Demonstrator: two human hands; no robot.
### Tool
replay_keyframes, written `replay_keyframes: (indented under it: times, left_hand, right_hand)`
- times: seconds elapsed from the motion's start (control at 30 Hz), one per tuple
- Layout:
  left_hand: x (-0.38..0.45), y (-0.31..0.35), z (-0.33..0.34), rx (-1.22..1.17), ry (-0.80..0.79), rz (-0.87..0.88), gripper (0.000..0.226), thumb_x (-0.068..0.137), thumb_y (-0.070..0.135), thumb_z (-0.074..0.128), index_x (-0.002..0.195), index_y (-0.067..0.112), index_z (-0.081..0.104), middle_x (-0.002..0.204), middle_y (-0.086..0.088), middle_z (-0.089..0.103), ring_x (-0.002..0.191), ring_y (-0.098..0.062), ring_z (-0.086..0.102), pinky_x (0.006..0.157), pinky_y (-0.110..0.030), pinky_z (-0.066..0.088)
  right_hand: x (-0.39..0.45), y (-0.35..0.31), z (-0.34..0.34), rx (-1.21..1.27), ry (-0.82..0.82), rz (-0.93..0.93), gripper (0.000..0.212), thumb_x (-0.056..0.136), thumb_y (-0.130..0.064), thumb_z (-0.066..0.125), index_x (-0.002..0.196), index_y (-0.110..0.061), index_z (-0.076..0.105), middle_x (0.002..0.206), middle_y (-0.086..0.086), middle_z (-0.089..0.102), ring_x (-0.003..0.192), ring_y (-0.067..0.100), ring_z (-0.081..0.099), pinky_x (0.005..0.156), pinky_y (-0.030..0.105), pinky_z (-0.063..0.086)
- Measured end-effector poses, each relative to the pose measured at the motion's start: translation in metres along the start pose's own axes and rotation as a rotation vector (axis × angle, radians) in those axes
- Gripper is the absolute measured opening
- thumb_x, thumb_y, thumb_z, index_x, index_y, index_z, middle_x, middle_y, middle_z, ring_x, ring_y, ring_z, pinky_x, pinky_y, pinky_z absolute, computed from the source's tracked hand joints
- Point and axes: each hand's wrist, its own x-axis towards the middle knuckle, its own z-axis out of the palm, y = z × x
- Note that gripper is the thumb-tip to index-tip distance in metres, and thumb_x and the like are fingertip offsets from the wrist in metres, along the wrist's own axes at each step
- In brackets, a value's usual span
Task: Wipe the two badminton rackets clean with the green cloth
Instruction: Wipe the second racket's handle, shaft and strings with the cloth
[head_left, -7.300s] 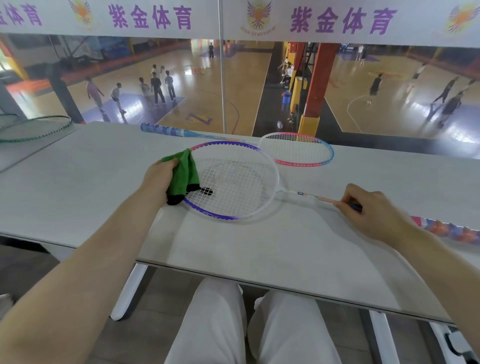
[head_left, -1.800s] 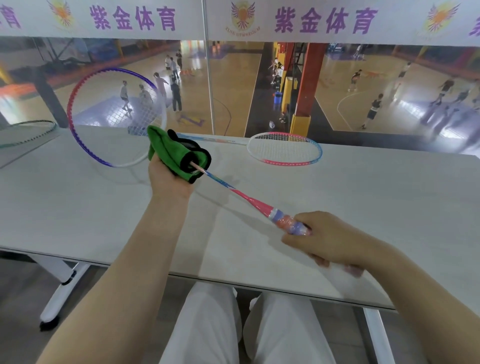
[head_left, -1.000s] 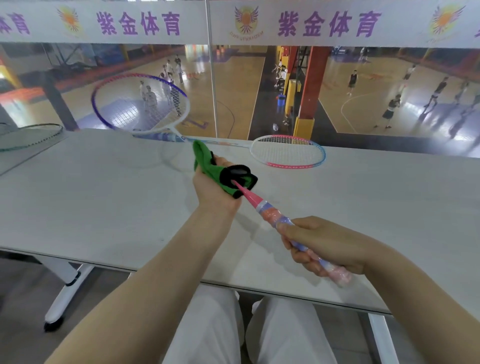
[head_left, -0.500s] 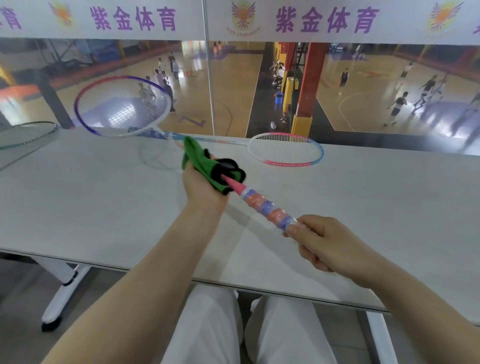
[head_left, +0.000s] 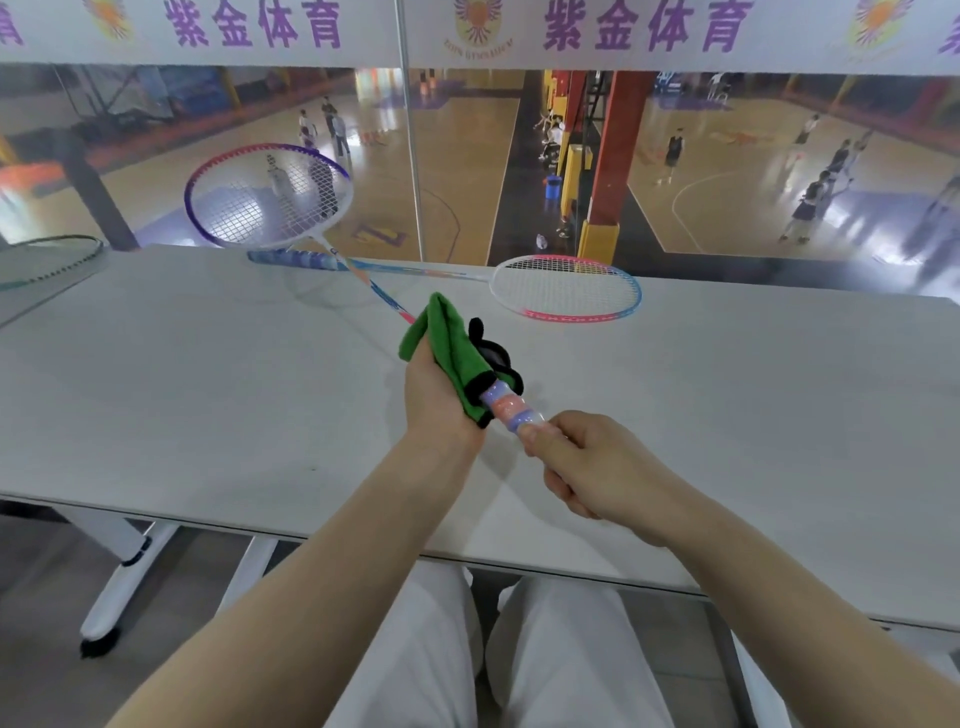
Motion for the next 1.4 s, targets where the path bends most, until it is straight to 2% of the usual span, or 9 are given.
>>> replay_keyframes:
  times: [0.07, 0.27, 0.47, 0.67, 0.83, 1.0, 1.2, 1.3, 1.4]
  left_hand:
    - [-0.003, -0.003, -0.001, 0.017, 0.004, -0.03, 0.034, 0.093, 0.042, 0.055, 0.079, 0.013, 0.065, 0.06, 0.0, 0.044, 0.051, -0.013, 0.04, 0.058, -0.026, 0.031]
    - [-0.012, -0.01, 0.002, 0.0, -0.043, -0.115, 0.047, 0.09, 0.042, 0.062, 0.052, 0.017, 0.07, 0.052, 0.003, 0.045, 0.049, -0.011, 0.041, 0.056, -0.024, 0.027]
    - [-0.02, -0.02, 0.0, 0.143, 0.017, -0.097, 0.033, 0.091, 0.04, 0.061, 0.072, 0.016, 0.072, 0.055, 0.002, 0.053, 0.044, -0.011, 0.05, 0.051, -0.021, 0.04]
    - [-0.024, -0.016, -0.011, 0.323, 0.065, -0.141, 0.028, 0.088, 0.037, 0.065, 0.106, 0.015, 0.065, 0.085, -0.002, 0.067, 0.05, -0.012, 0.051, 0.046, -0.018, 0.043]
    - [-0.033, -0.015, -0.019, 0.247, 0.062, -0.22, 0.011, 0.093, 0.025, 0.061, 0.088, 0.015, 0.062, 0.068, 0.003, 0.069, 0.051, -0.012, 0.055, 0.051, -0.022, 0.046]
    - [-0.041, -0.008, -0.029, 0.292, -0.017, -0.374, 0.04, 0.087, 0.033, 0.068, 0.049, 0.018, 0.065, 0.055, 0.005, 0.04, 0.052, -0.013, 0.038, 0.051, -0.02, 0.029]
    - [-0.053, -0.006, -0.05, 0.312, -0.105, -0.525, 0.034, 0.077, 0.033, 0.077, 0.053, 0.019, 0.057, 0.057, 0.009, 0.049, 0.048, -0.015, 0.046, 0.051, -0.019, 0.035]
    - [-0.061, -0.004, -0.052, 0.348, -0.119, -0.548, 0.031, 0.063, 0.029, 0.086, 0.057, 0.019, 0.056, 0.061, 0.008, 0.045, 0.048, -0.012, 0.044, 0.061, -0.019, 0.025]
    - [-0.071, 0.003, -0.048, 0.389, -0.162, -0.544, 0.028, 0.054, 0.03, 0.083, 0.051, 0.017, 0.058, 0.059, 0.007, 0.047, 0.041, -0.009, 0.046, 0.055, -0.016, 0.028]
  right_hand:
    - [0.001, 0.0, 0.002, 0.01, 0.012, 0.008, 0.053, 0.094, -0.048, 0.052, 0.103, 0.004, 0.057, 0.054, -0.003, 0.054, 0.044, 0.013, 0.041, 0.044, 0.021, 0.033]
    - [0.002, -0.003, 0.008, 0.054, 0.025, 0.002, 0.054, 0.096, -0.043, 0.054, 0.103, 0.011, 0.054, 0.051, -0.003, 0.048, 0.041, 0.012, 0.035, 0.04, 0.019, 0.029]
    - [0.0, -0.003, 0.012, 0.011, 0.036, -0.006, 0.054, 0.098, -0.046, 0.05, 0.1, 0.007, 0.059, 0.052, -0.002, 0.054, 0.04, 0.011, 0.043, 0.041, 0.017, 0.034]
    - [-0.012, -0.002, 0.007, -0.066, -0.091, 0.009, 0.049, 0.098, -0.055, 0.043, 0.089, -0.011, 0.062, 0.057, 0.003, 0.063, 0.047, 0.015, 0.054, 0.047, 0.027, 0.044]
    - [-0.009, -0.003, -0.004, -0.091, -0.092, 0.019, 0.053, 0.099, -0.054, 0.041, 0.084, -0.009, 0.065, 0.061, 0.009, 0.066, 0.054, 0.021, 0.061, 0.052, 0.029, 0.05]
    - [0.0, -0.003, -0.025, -0.066, -0.017, 0.029, 0.051, 0.101, -0.049, 0.04, 0.093, -0.006, 0.067, 0.064, 0.008, 0.068, 0.054, 0.018, 0.06, 0.051, 0.027, 0.049]
    - [0.026, 0.008, -0.034, 0.03, 0.013, 0.075, 0.048, 0.101, -0.047, 0.043, 0.097, -0.004, 0.065, 0.066, 0.01, 0.067, 0.056, 0.02, 0.06, 0.055, 0.031, 0.051]
    - [0.042, 0.012, -0.029, 0.212, 0.002, 0.112, 0.04, 0.102, -0.039, 0.047, 0.101, -0.003, 0.062, 0.07, 0.013, 0.066, 0.059, 0.023, 0.061, 0.061, 0.034, 0.053]
    - [0.056, 0.004, -0.023, 0.483, 0.017, 0.151, 0.033, 0.102, -0.033, 0.049, 0.106, -0.002, 0.06, 0.081, 0.014, 0.068, 0.069, 0.025, 0.065, 0.065, 0.033, 0.057]
